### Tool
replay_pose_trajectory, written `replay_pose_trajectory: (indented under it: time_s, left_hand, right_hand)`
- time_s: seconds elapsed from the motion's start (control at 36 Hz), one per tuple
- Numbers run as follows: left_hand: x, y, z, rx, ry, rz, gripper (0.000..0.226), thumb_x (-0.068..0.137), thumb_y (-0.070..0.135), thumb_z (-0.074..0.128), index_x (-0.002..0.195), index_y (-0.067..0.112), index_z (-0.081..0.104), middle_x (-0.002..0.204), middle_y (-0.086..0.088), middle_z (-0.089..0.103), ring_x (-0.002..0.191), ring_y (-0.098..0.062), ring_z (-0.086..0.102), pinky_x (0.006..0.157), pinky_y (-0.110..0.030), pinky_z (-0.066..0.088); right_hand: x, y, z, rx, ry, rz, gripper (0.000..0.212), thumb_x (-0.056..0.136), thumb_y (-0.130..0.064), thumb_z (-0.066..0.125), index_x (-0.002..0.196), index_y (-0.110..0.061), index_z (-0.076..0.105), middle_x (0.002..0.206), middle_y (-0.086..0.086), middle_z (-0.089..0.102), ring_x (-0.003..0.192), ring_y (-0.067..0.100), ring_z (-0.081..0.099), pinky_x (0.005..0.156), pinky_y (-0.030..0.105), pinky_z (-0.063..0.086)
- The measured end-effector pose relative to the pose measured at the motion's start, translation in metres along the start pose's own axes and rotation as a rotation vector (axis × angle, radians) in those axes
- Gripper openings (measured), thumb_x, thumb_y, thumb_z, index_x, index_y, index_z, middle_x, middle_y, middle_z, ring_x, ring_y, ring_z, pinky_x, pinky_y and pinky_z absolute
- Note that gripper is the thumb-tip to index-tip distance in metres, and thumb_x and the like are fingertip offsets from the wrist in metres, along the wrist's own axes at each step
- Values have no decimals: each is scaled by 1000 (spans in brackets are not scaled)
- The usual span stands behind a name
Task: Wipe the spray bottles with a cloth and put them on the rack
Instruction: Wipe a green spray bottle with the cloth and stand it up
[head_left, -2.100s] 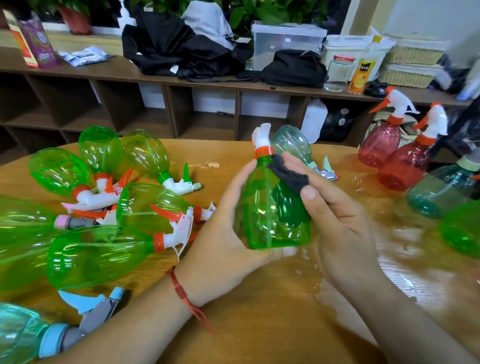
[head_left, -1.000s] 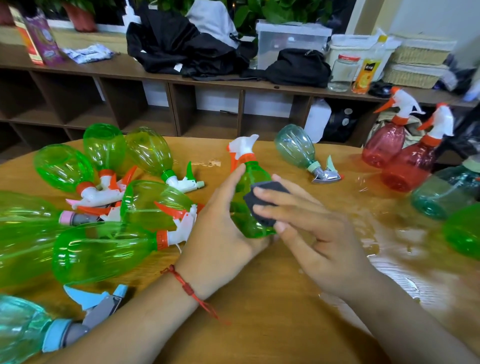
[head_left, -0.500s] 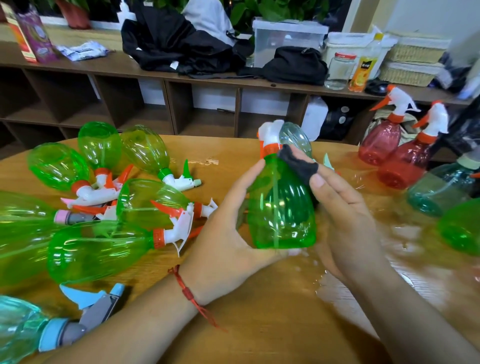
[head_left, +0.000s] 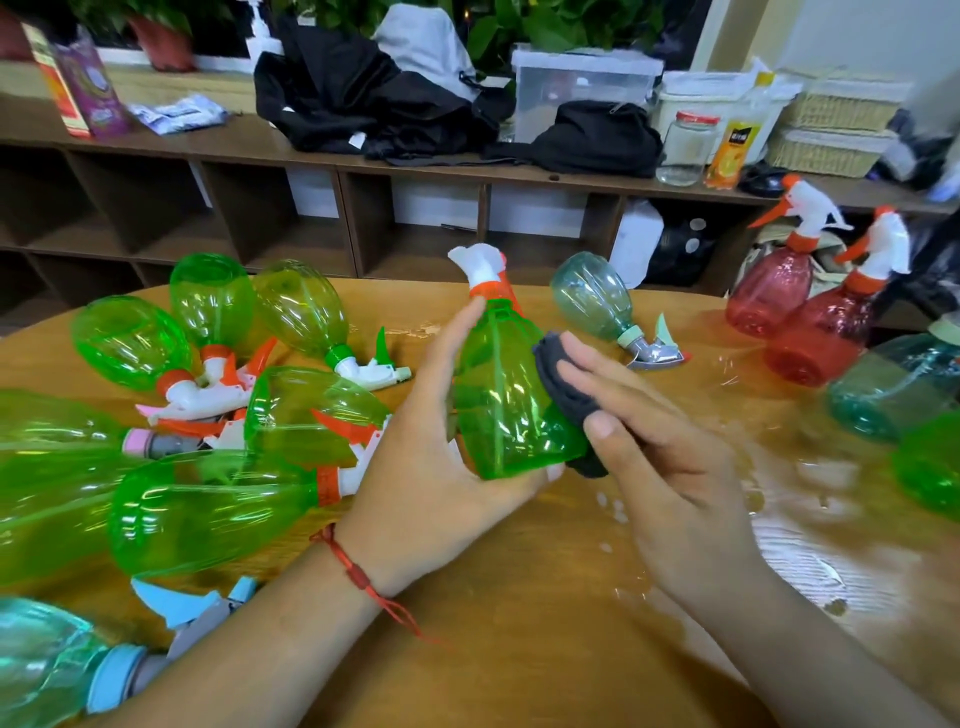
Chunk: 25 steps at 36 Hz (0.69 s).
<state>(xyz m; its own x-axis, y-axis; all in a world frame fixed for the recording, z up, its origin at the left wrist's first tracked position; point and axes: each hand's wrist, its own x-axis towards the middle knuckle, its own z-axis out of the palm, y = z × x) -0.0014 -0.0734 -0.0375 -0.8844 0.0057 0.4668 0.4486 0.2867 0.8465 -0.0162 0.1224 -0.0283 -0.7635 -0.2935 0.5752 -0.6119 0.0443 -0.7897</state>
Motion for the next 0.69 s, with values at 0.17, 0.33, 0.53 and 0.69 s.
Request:
replay_pose_trajectory:
  time_s: [0.17,0.33,0.53,0.69]
  left_hand:
    - [2,-6,-5,-7,14,-32,109,71,14,99,159,27,37,148,12,57,138,-15,59,115,-39,49]
    - [-5,2,7,33,-136,24,111,69,16,101,159,31,36,153,26,50,145,-7,50,116,-22,42]
    - [-9,7,17,42,-71,108,115,68,27,101,161,29,33,159,29,42,149,-11,47,120,-28,41]
    - [-3,1,11,3,73,116,118,69,15,101,162,27,29,159,11,47,147,-20,50,119,-36,44]
  right_hand:
    - [-4,2,2,-279,-149,-232,34,99,1,58,130,-6,68,149,9,60,150,29,47,122,52,40]
    - [9,7,-5,36,-35,41,35,106,-15,52,137,-10,66,154,0,59,150,22,47,123,57,36]
    - [15,-3,-2,506,62,284,41,107,-16,45,145,-10,59,151,10,60,144,28,53,119,56,42]
    - [11,1,6,498,59,389,37,109,-22,49,142,-19,65,136,16,68,122,33,62,104,56,45]
